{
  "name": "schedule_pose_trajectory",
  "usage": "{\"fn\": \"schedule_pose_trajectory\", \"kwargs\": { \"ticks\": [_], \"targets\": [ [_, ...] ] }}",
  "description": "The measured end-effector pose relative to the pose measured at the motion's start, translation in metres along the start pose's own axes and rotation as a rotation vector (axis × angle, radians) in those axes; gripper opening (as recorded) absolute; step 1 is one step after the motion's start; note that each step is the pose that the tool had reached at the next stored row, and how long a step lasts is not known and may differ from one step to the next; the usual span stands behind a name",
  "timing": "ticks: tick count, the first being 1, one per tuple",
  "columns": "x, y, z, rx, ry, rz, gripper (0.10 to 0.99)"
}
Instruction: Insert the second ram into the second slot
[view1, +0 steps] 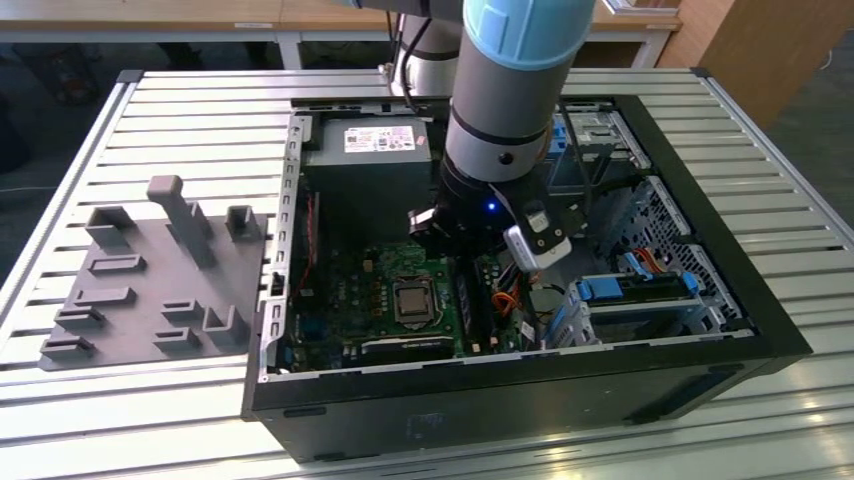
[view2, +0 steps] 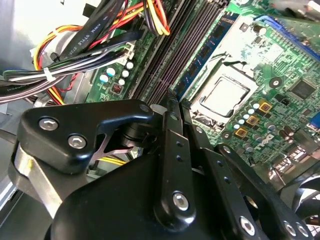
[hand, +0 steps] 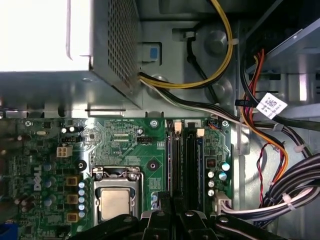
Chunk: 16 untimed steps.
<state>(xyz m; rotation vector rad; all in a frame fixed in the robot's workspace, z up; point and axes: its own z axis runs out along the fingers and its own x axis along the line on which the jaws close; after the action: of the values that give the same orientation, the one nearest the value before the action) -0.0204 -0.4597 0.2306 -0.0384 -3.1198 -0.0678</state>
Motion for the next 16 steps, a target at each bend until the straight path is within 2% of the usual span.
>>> {"fn": "schedule_pose_trajectory", "kwargs": {
  "ticks": [16],
  "targets": [
    [-0.0009,-0.0034,0.0043,-0.001,0.0011,-0.003,0.137]
  ]
}}
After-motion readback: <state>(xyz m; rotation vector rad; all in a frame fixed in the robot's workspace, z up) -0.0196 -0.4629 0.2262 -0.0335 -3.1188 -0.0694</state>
